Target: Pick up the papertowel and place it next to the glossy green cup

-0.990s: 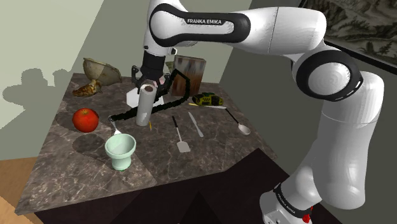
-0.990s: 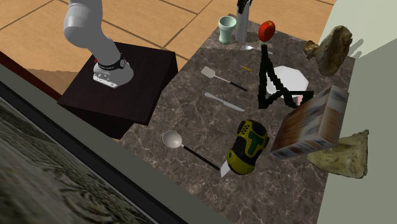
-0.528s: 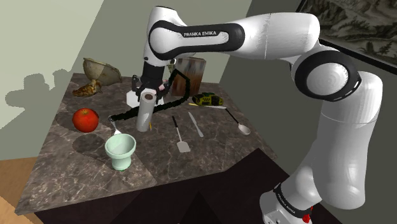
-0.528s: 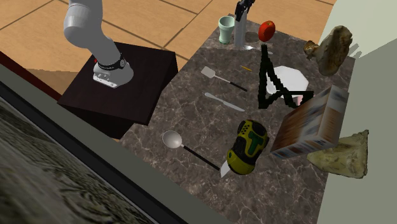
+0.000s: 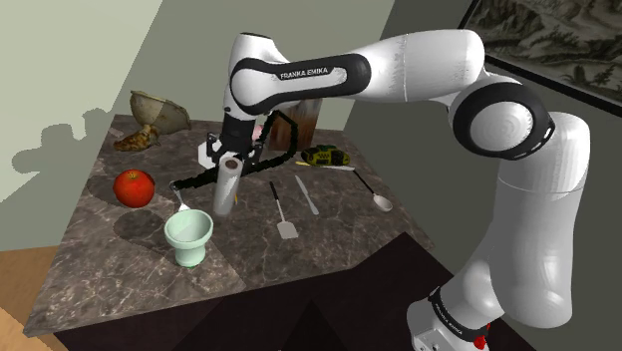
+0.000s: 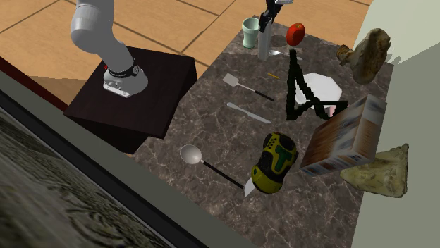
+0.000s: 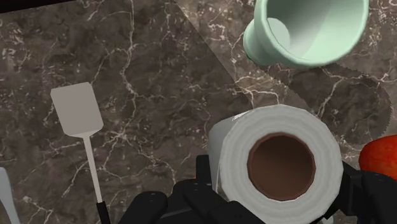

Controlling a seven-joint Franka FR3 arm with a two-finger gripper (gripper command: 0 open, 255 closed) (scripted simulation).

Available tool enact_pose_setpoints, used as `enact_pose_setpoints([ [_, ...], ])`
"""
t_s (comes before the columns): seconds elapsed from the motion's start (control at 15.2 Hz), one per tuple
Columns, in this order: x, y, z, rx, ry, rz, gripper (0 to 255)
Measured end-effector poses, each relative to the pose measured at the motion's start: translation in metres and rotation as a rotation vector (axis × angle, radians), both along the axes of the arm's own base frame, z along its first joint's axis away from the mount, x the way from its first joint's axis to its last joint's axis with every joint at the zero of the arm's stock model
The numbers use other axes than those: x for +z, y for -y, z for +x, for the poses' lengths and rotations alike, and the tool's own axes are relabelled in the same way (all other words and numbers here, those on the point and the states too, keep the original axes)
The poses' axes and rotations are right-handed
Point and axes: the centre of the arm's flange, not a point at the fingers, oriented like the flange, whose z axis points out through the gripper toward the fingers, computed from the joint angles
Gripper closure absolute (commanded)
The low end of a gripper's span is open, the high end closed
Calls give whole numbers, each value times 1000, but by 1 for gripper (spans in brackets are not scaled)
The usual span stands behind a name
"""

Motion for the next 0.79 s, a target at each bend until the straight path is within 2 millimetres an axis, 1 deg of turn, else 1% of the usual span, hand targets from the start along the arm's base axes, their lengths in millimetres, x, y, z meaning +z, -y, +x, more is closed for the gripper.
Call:
enact_pose_setpoints([
  [0.33, -29, -1, -1, 0, 0, 0, 255],
  [0.4, -32, -1, 0, 0, 0, 0, 255],
  [0.79, -35, -1, 0, 0, 1, 0, 255],
])
